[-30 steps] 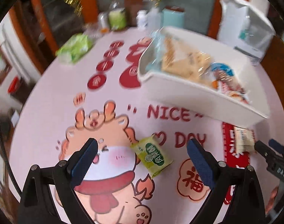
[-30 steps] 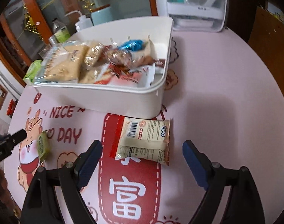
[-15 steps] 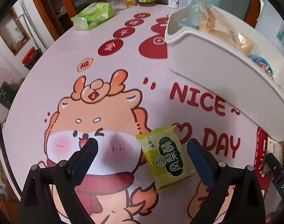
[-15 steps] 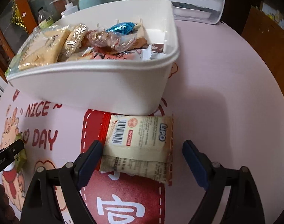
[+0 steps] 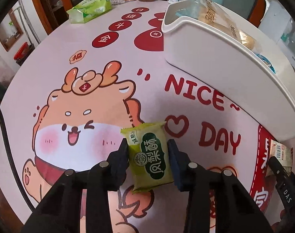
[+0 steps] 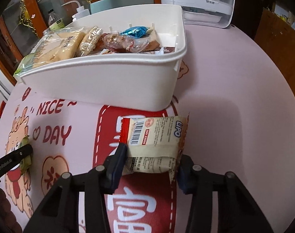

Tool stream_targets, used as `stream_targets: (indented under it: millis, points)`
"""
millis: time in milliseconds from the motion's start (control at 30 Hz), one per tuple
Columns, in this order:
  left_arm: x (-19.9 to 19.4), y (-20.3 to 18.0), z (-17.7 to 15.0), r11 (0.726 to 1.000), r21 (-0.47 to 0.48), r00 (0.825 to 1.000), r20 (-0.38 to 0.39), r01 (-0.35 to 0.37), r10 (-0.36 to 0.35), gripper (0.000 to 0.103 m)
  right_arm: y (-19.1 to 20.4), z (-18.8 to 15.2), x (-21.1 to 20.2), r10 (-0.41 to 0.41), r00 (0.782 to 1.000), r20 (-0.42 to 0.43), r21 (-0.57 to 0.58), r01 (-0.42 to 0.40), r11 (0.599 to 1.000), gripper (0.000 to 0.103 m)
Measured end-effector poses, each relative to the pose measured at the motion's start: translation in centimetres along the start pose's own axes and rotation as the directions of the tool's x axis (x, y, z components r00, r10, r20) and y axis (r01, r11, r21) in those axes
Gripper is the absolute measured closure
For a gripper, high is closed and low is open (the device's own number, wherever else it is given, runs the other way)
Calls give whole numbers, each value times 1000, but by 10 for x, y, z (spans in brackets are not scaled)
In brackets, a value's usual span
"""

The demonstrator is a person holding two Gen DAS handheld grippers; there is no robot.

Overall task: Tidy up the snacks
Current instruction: 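Grasp the green-labelled pack with the left tool while the right grasps the beige LIPO pack, then carry the green pack and LIPO pack over the white tray and release both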

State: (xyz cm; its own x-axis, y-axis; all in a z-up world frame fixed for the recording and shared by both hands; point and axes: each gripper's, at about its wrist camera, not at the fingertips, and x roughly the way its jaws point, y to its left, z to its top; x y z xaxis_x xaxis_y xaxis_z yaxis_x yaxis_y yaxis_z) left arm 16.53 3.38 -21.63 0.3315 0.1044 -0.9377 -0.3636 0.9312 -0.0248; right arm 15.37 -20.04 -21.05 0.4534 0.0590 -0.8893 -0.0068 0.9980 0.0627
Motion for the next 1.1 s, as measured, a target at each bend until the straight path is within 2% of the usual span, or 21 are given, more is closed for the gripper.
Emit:
stream_targets:
  millis: [200, 400, 600, 833, 1100]
  points:
    - [-10, 6, -11, 999, 14, 999, -13, 30, -30, 66, 2, -10, -25, 49, 999, 15, -21, -49, 999, 57]
    - [-43, 1, -21, 996, 77, 998, 33, 49, -51, 66, 11, -13, -51, 97, 994, 45, -46, -95, 994, 57]
    - [-78, -15, -20, 988, 133, 993, 78, 83, -94, 66, 23, -3, -82, 135, 984, 113, -73, -127, 989, 57]
    - [-117, -37, -4, 972, 212, 977, 168, 98, -135, 66, 28, 30, -123, 147, 965, 215, -122, -123, 985, 57]
    - [-165, -54, 46, 956, 292, 939, 319, 36, -132, 65, 25, 95, -167, 123, 939, 320, -158, -76, 985, 57]
